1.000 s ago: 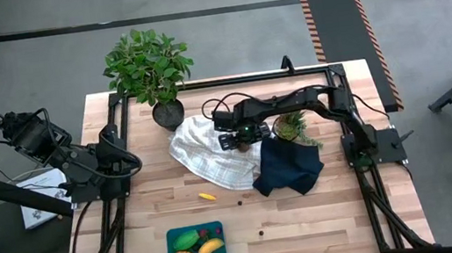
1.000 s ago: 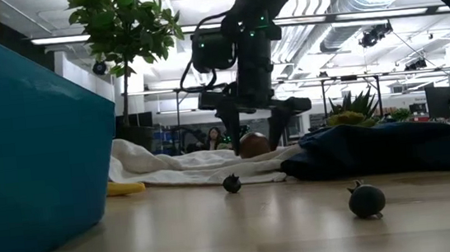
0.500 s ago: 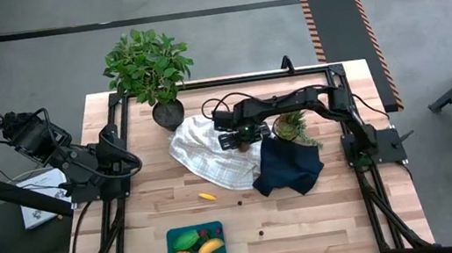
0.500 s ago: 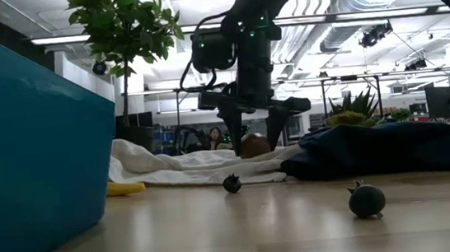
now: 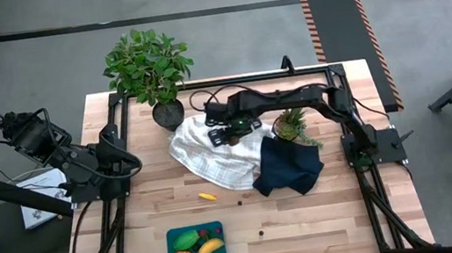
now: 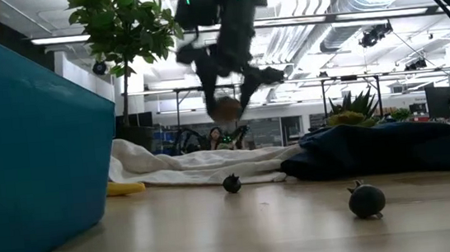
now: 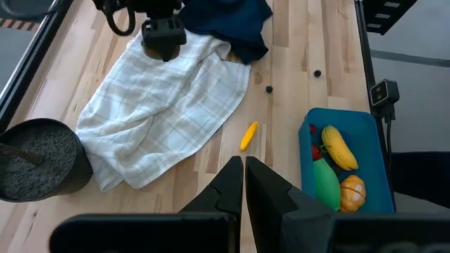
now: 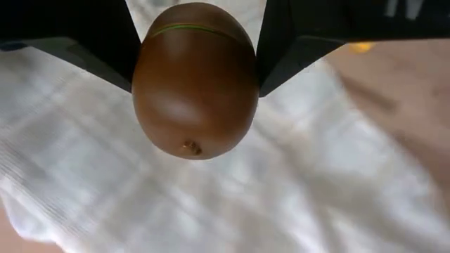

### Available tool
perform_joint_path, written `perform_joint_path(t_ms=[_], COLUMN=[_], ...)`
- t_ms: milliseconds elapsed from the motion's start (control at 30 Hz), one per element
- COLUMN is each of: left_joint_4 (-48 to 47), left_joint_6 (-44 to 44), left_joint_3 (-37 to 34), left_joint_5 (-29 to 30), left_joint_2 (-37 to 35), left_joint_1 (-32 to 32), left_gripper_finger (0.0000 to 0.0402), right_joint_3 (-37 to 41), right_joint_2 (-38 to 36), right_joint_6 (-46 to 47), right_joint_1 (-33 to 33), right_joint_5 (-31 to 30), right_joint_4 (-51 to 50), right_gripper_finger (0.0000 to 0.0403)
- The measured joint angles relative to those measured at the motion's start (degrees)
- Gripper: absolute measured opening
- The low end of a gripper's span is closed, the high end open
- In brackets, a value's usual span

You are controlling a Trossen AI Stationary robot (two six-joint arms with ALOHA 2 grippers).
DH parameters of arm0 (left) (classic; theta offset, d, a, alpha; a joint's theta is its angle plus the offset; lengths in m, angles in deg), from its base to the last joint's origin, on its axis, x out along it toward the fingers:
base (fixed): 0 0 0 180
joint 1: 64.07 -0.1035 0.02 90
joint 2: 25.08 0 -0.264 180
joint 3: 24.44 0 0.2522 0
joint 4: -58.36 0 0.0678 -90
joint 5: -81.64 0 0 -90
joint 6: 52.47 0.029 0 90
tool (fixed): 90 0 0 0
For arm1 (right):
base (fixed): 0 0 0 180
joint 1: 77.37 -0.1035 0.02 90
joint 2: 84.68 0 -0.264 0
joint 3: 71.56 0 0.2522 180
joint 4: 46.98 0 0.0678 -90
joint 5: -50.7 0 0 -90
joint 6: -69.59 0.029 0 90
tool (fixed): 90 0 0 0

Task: Pick and placing Produce into tupperware
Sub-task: Put the kiwi into the bin

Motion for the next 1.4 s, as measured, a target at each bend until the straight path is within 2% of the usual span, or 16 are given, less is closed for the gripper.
perform_joint_path(t_ms=[300, 533, 833, 933, 1067, 1167, 1400], left_joint_4=[0.0, 0.9, 7.5, 8.7, 8.7, 9.9, 15.6], left_joint_6=[4.7, 5.0, 11.4, 12.8, 13.1, 13.6, 20.3], left_joint_3=[0.0, 0.0, 0.0, 0.0, 0.0, 0.0, 0.0], left_joint_5=[0.3, 0.6, 6.8, 8.5, 11.3, 14.9, 20.0], left_joint_2=[0.0, 0.0, 2.2, 4.0, 6.4, 8.5, 13.1], left_joint_1=[0.0, 0.0, 0.0, 0.0, 0.0, 0.0, 0.0], left_gripper_finger=[0.0007, 0.0007, 0.0018, 0.0050, 0.0112, 0.0157, 0.0252], right_joint_3=[-10.6, -17.7, -25.1, -23.3, -23.3, -23.3, -23.2], right_joint_2=[0.0, 0.0, -0.9, -4.1, -8.1, -10.5, -12.6], right_joint_6=[-5.3, -10.3, -21.8, -24.3, -26.5, -28.0, -31.5], right_joint_1=[-5.9, -11.6, -16.0, -16.1, -16.7, -17.6, -19.6], right_joint_5=[1.6, 2.8, -0.3, -1.5, -6.1, -8.6, -9.0], right_joint_4=[-0.6, 2.7, 6.5, 4.1, -2.5, -3.6, -3.8], right_gripper_finger=[0.0219, 0.0219, 0.0219, 0.0219, 0.0219, 0.0219, 0.0219])
